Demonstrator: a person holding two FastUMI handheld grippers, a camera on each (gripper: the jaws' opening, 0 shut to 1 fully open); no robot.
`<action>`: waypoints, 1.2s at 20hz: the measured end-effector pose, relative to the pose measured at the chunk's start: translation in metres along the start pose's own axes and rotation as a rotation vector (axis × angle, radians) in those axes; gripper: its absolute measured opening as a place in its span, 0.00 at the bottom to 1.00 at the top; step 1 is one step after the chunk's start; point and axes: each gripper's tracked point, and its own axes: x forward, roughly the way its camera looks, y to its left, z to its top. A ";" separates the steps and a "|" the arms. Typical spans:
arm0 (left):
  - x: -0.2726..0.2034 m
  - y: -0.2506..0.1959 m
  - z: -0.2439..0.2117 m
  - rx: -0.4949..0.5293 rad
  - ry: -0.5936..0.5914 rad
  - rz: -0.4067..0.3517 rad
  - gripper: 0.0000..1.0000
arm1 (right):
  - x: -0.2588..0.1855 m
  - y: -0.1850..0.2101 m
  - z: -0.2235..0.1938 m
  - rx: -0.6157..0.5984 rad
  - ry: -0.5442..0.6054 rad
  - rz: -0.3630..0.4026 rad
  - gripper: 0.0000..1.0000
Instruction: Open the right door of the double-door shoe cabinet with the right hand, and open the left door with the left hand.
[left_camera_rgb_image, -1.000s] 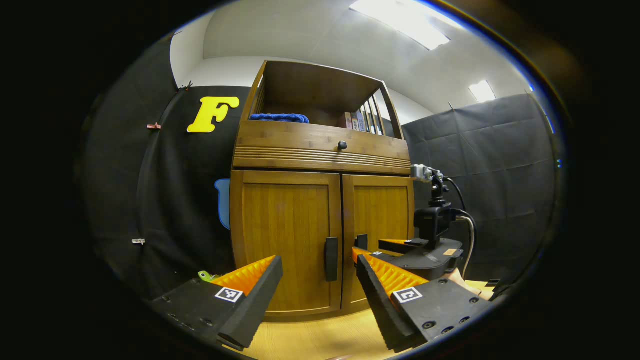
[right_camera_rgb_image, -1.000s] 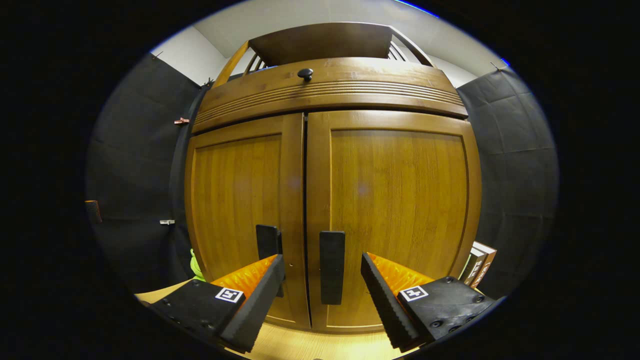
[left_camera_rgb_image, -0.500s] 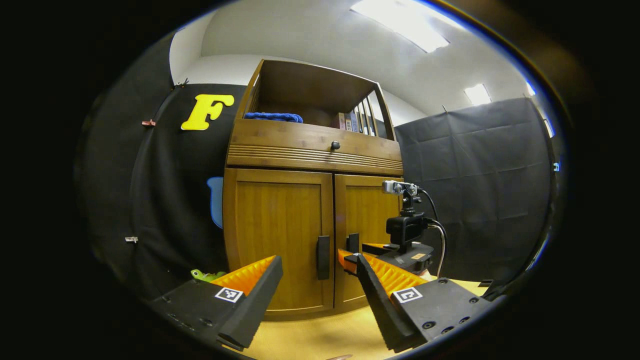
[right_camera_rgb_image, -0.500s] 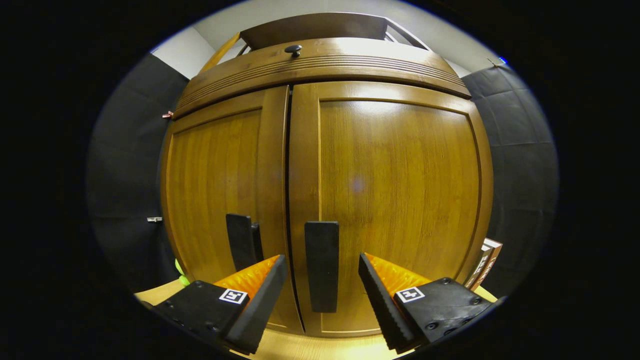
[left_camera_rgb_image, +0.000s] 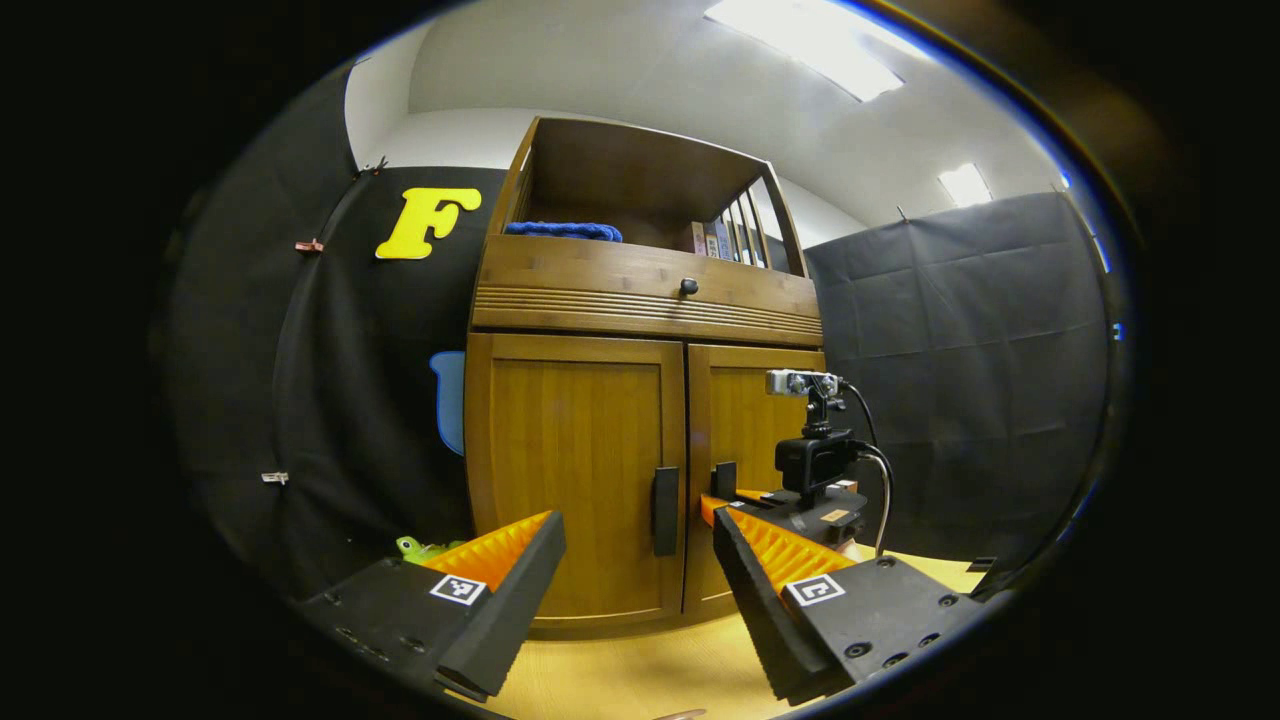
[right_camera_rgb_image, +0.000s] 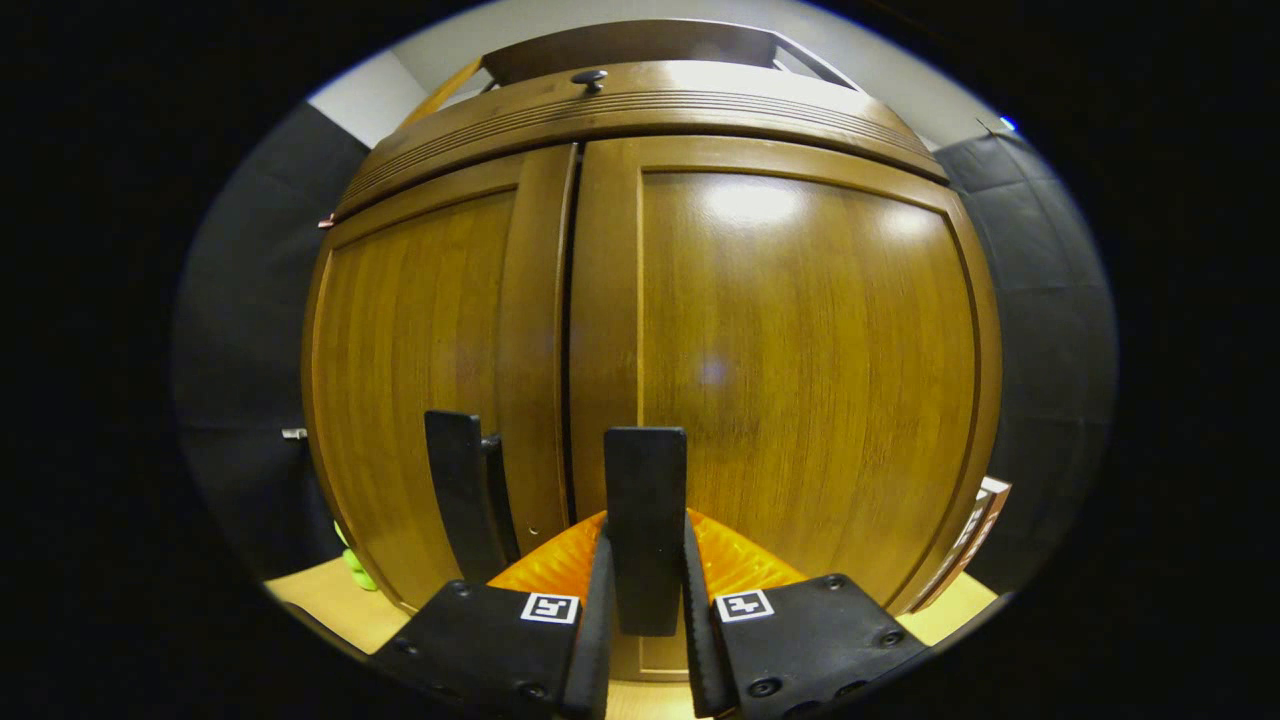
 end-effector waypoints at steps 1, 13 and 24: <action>0.000 0.001 0.001 -0.003 -0.001 0.006 0.93 | -0.003 0.000 -0.001 0.001 0.008 0.003 0.30; -0.034 0.005 0.003 -0.018 0.005 0.056 0.90 | -0.047 -0.004 -0.001 -0.013 0.060 0.082 0.25; -0.059 -0.041 -0.001 -0.006 0.012 0.021 0.93 | -0.124 -0.033 0.005 -0.015 0.066 0.130 0.25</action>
